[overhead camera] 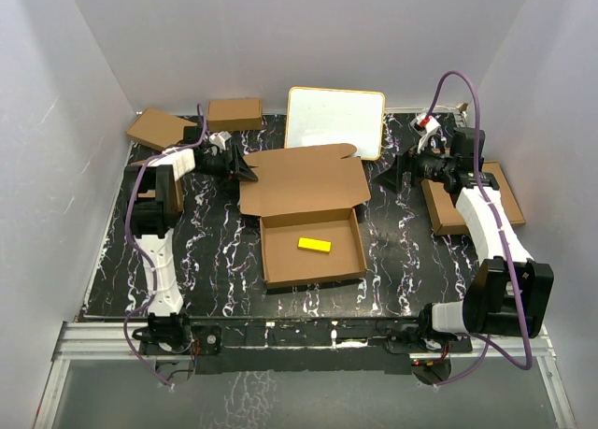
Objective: Fold the paper box
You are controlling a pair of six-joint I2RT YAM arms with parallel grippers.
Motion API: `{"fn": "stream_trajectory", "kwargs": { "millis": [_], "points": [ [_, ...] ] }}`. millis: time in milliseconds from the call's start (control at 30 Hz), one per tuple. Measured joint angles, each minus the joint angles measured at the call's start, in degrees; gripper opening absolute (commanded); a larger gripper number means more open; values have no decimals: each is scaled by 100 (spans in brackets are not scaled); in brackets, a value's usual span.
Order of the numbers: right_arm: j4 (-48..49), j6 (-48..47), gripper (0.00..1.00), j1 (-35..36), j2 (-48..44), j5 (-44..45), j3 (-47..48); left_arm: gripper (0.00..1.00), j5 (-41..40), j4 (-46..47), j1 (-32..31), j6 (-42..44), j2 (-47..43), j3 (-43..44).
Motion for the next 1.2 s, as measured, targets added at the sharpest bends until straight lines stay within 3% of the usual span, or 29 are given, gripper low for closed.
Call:
{"fn": "stream_trajectory", "kwargs": {
  "millis": [200,367,500,733,1000,1200],
  "points": [
    [-2,0,99,0,0,0,0,57,179,-20,0,-17,111,114],
    [-2,-2,99,0,0,0,0,47,339,-13,22,-37,131,299],
    [-2,-2,99,0,0,0,0,34,483,15,24,-63,225,466],
    [-7,-11,99,0,0,2,-2,0,647,17,26,-79,278,490],
    [-63,-59,99,0,0,2,0,0,756,428,28,-42,-52,-103],
    [-256,-175,99,0,22,22,22,0,601,1373,35,9,-1484,-1576]
  ]
}}
